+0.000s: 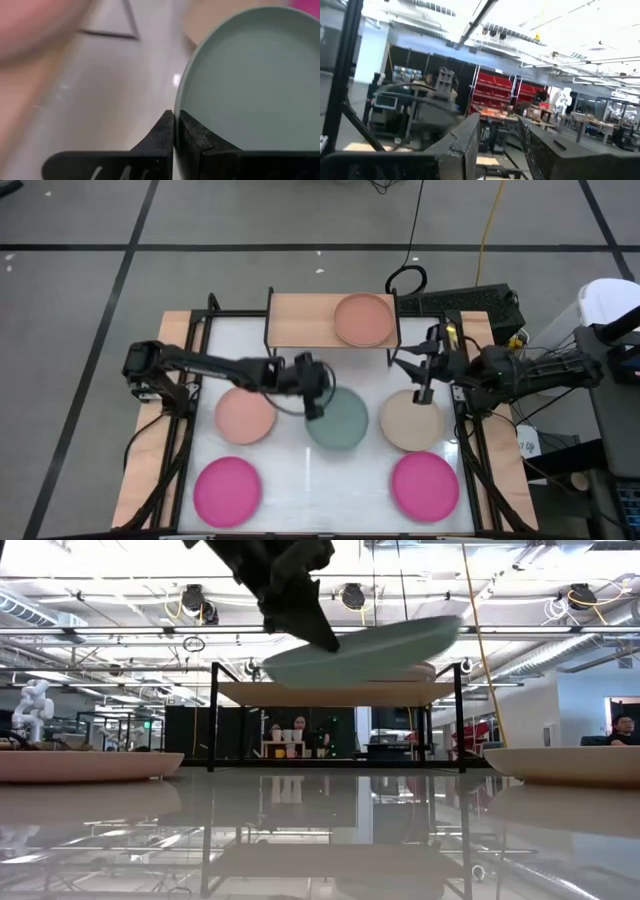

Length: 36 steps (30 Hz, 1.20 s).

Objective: Place and stack plates onto a shelf
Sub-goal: Stack the green plate on the brown plate

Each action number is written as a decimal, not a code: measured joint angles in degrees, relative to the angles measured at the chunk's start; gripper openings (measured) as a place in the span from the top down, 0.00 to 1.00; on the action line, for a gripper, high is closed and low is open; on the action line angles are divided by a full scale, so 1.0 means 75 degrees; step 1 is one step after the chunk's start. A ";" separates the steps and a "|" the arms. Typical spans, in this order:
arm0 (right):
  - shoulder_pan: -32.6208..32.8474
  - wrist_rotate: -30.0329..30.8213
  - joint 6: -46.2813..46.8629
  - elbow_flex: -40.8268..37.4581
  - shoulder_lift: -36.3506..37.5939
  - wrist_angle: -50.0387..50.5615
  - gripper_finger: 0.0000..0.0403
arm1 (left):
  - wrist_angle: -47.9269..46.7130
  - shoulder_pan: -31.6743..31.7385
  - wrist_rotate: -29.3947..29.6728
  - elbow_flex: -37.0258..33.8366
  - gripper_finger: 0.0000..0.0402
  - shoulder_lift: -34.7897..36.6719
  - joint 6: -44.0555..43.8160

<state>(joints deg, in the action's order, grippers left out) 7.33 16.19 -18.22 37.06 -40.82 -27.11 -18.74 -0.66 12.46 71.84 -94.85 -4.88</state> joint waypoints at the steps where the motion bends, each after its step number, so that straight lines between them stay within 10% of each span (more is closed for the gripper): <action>1: 0.0033 0.0000 -0.0001 0.0000 0.0074 0.0032 0.71 | 0.0020 0.0223 0.0000 0.0083 0.98 0.0062 0.0151; 22: 0.0242 -0.0335 0.0331 0.0000 -0.0045 0.0951 0.71 | 0.0772 0.3882 -0.1702 0.2283 0.98 -0.0337 0.0450; 36: 0.0240 -0.1169 0.0116 0.0000 -0.0029 0.0849 0.71 | 0.0992 0.4216 -0.2292 0.3359 0.97 -0.1755 0.0343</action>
<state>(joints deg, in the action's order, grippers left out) 9.13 7.42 -17.35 37.06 -41.04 -20.74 -11.30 30.96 -4.73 97.03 -108.01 -2.31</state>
